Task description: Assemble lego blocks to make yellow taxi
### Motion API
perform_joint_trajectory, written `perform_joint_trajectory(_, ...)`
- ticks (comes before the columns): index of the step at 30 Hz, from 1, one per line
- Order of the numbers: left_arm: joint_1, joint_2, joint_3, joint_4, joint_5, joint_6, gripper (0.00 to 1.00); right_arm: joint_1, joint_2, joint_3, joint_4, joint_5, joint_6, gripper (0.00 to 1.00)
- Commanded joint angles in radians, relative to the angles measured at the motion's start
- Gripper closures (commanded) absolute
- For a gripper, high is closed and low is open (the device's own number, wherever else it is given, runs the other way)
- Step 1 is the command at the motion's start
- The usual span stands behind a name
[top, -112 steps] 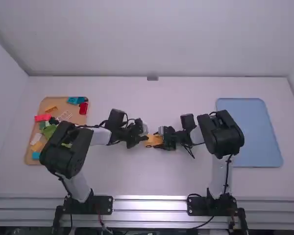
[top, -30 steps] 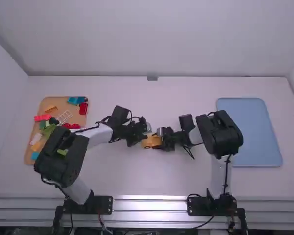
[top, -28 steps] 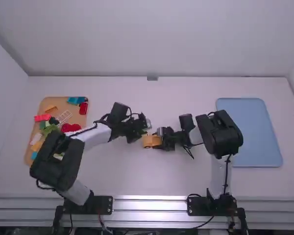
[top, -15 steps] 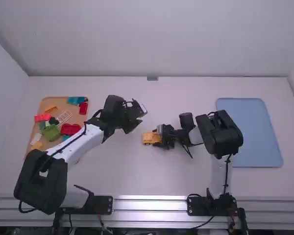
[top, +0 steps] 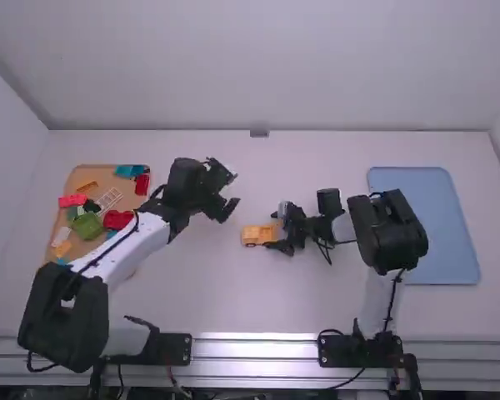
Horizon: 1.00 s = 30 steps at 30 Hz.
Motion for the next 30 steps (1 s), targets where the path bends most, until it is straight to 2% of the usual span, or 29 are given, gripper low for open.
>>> perform_joint_trajectory(1,0.029,-0.082,0.002,-0.009,-0.093,-0.142,0.01,-0.026,-0.126,0.001,-0.094,-0.013,-0.006,0.01)
perform_joint_trajectory(4,0.043,-0.117,0.002,-0.031,-0.100,-0.155,0.01,-0.042,-0.210,0.001,-0.237,0.028,-0.068,0.01)
perform_joint_trajectory(6,0.043,-0.152,0.002,-0.048,-0.103,-0.155,0.01,-0.054,-0.315,0.001,-0.372,0.111,-0.081,0.01)
perform_joint_trajectory(10,0.044,-0.185,0.002,-0.085,-0.112,-0.154,0.01,-0.051,-0.444,0.001,-0.450,0.200,-0.081,0.01)
perform_joint_trajectory(13,0.047,-0.214,0.002,-0.081,-0.230,-0.243,0.01,-0.051,-0.527,0.001,-0.473,0.227,-0.081,0.01)
perform_joint_trajectory(19,0.043,-0.300,0.002,-0.171,-0.682,-0.631,0.01,-0.052,-0.624,0.001,-0.463,0.227,-0.082,0.01)
perform_joint_trajectory(23,0.044,-0.373,0.030,-0.272,-0.759,-0.718,0.01,-0.051,-0.628,0.001,-0.438,0.222,-0.081,0.01)
perform_joint_trajectory(30,0.045,-0.426,0.204,-0.565,-0.883,-0.823,0.01,-0.051,-0.627,0.001,-0.416,0.219,-0.081,0.01)
